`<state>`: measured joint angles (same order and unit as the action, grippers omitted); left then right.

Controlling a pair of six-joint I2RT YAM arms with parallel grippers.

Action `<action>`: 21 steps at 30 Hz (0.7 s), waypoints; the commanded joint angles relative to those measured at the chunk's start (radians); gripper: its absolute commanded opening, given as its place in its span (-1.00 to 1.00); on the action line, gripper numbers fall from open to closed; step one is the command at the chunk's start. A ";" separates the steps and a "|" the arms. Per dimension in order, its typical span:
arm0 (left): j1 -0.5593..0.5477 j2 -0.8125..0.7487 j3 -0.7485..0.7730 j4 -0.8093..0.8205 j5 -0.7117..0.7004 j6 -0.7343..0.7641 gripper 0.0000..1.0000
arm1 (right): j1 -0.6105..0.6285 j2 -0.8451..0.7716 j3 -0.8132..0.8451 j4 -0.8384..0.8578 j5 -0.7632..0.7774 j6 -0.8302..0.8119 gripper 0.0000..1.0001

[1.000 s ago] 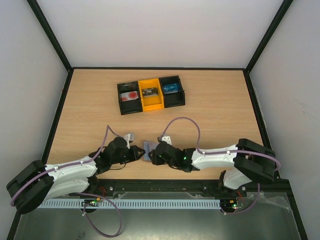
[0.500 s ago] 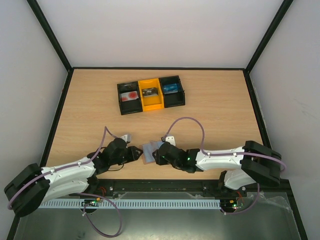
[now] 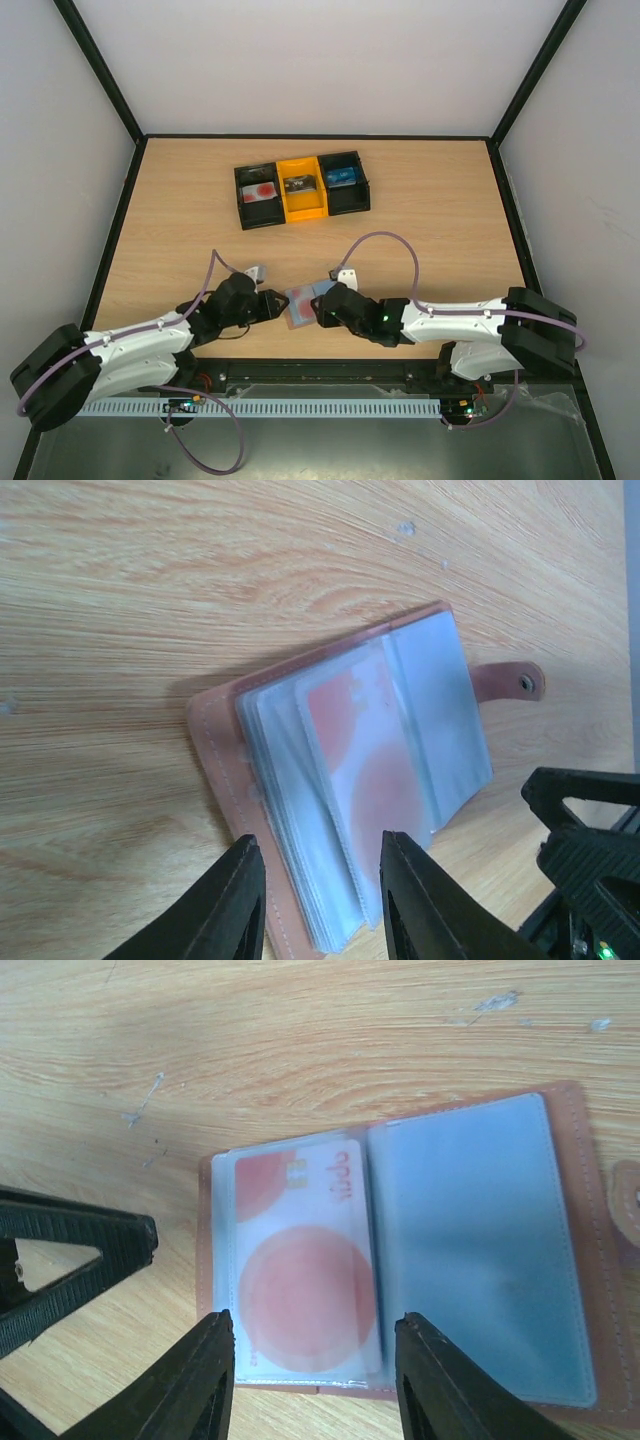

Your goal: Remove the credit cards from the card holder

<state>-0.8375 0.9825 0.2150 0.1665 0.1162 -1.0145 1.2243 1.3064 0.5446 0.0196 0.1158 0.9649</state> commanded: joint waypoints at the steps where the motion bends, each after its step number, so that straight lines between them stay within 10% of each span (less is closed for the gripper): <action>1: -0.007 0.032 0.022 0.090 0.068 0.018 -0.31 | 0.006 -0.020 -0.019 -0.059 0.081 -0.002 -0.17; 21: -0.007 0.016 -0.016 0.223 0.089 -0.078 -0.01 | 0.006 0.143 -0.011 0.133 -0.015 -0.026 -0.50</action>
<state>-0.8413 1.0191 0.2253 0.3298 0.1967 -1.0554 1.2243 1.3842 0.5194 0.0834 0.1200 0.9432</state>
